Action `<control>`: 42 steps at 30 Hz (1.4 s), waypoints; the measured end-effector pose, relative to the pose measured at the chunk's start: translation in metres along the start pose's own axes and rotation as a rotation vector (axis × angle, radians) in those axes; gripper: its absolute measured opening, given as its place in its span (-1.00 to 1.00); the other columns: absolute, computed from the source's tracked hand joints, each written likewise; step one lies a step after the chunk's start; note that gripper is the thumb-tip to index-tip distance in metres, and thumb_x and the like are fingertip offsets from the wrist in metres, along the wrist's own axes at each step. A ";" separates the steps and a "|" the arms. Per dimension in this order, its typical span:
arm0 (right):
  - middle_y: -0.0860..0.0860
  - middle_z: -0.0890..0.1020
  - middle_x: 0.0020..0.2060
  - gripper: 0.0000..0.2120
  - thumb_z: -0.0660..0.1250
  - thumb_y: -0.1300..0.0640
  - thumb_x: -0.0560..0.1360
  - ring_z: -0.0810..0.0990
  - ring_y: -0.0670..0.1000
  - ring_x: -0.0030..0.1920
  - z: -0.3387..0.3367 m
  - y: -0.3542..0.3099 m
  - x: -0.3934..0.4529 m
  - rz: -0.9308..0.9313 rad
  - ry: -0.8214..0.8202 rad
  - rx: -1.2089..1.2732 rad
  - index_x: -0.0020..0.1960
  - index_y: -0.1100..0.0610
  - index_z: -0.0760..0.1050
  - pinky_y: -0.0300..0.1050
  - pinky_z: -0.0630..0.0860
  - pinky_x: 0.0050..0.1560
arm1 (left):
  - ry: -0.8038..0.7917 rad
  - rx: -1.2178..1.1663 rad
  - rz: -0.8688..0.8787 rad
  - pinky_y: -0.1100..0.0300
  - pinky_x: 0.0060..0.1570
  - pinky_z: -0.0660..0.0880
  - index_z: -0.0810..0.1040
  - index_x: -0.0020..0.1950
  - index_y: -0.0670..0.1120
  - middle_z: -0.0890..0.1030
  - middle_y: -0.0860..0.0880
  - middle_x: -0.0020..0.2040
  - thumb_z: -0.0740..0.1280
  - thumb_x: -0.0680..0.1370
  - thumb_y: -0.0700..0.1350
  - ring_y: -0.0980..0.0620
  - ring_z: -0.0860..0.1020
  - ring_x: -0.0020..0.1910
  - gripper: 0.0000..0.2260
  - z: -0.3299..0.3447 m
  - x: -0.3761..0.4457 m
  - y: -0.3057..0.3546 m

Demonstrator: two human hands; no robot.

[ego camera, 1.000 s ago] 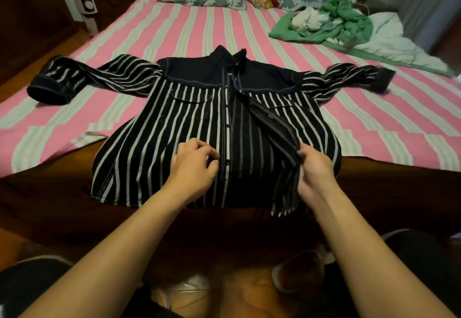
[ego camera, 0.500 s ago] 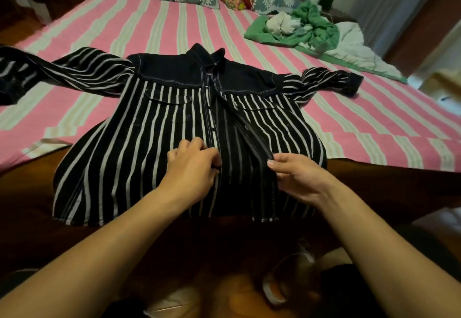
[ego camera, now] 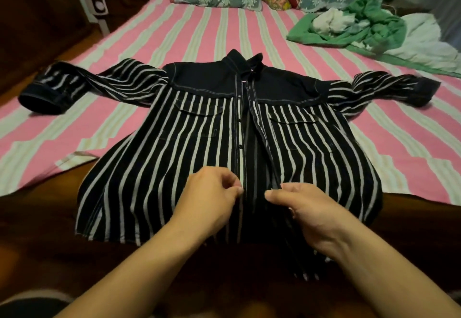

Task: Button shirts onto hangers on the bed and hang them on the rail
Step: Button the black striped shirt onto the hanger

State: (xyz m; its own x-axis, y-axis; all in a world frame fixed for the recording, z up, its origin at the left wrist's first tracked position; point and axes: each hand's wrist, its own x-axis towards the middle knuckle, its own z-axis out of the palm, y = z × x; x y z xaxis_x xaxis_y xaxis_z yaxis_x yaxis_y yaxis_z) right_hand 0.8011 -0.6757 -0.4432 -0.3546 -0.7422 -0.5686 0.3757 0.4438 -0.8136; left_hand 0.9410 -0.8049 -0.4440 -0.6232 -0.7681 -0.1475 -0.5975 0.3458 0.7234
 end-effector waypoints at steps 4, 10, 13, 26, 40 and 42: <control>0.19 0.73 -0.06 -0.84 0.39 0.19 0.56 0.74 0.12 -0.04 0.007 0.002 -0.007 -0.056 0.020 0.092 0.02 0.28 0.66 -0.10 0.65 -0.12 | 0.029 0.061 0.032 0.42 -0.23 0.37 0.61 -0.09 0.15 0.61 0.19 -0.17 0.39 0.60 0.01 0.28 0.54 -0.14 -0.92 0.011 -0.007 0.009; 0.06 0.75 -0.15 -0.93 0.44 0.19 0.54 0.74 -0.02 -0.10 0.022 0.009 -0.003 -0.172 0.153 0.033 -0.07 0.13 0.70 -0.28 0.58 -0.22 | -0.030 0.104 0.091 0.29 -0.09 0.52 0.61 -0.08 0.16 0.62 0.20 -0.13 0.39 0.59 0.00 0.27 0.56 -0.08 -0.93 0.012 -0.004 0.014; 0.00 0.74 -0.21 -0.96 0.50 0.15 0.49 0.72 -0.09 -0.17 0.029 0.014 0.001 -0.231 0.257 -0.050 -0.14 0.09 0.70 -0.29 0.55 -0.20 | -0.133 -0.025 0.038 0.35 -0.25 0.47 0.65 -0.16 0.11 0.63 0.18 -0.28 0.42 0.58 -0.01 0.30 0.57 -0.26 -0.88 0.009 0.002 0.011; -0.08 0.68 -0.29 -0.93 0.56 0.06 0.43 0.63 -0.19 -0.28 0.029 0.019 0.008 -0.264 0.342 -0.223 -0.13 0.02 0.69 -0.31 0.49 -0.24 | -0.245 -0.372 -0.091 0.27 -0.22 0.54 0.70 -0.14 -0.16 0.65 -0.13 -0.32 0.45 0.55 -0.22 0.11 0.55 -0.36 -0.92 -0.001 0.006 0.003; 0.01 0.75 -0.06 -0.64 0.29 0.47 0.52 0.72 -0.06 0.02 0.031 0.026 -0.002 -0.245 0.127 -0.101 0.11 0.08 0.64 -0.17 0.63 0.01 | -0.070 -0.168 -0.034 0.19 -0.13 0.59 0.70 -0.19 0.04 0.68 0.12 -0.27 0.42 0.56 0.11 0.22 0.62 -0.26 -0.80 0.007 -0.002 0.008; -0.01 0.74 -0.05 -0.65 0.32 0.44 0.52 0.72 -0.07 0.01 0.034 0.028 -0.004 -0.260 0.133 -0.093 0.12 0.05 0.64 -0.20 0.63 0.00 | 0.000 -0.154 -0.002 0.16 -0.08 0.60 0.68 -0.17 0.07 0.68 0.13 -0.25 0.45 0.55 0.03 0.23 0.62 -0.21 -0.88 0.012 -0.003 0.005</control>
State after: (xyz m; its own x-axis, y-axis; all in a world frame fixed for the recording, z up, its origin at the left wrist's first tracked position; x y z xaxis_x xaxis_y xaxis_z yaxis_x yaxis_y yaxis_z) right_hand 0.8421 -0.6773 -0.4596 -0.5396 -0.7676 -0.3457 0.1796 0.2962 -0.9381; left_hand 0.9339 -0.7951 -0.4480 -0.6220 -0.7687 -0.1490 -0.5142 0.2575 0.8181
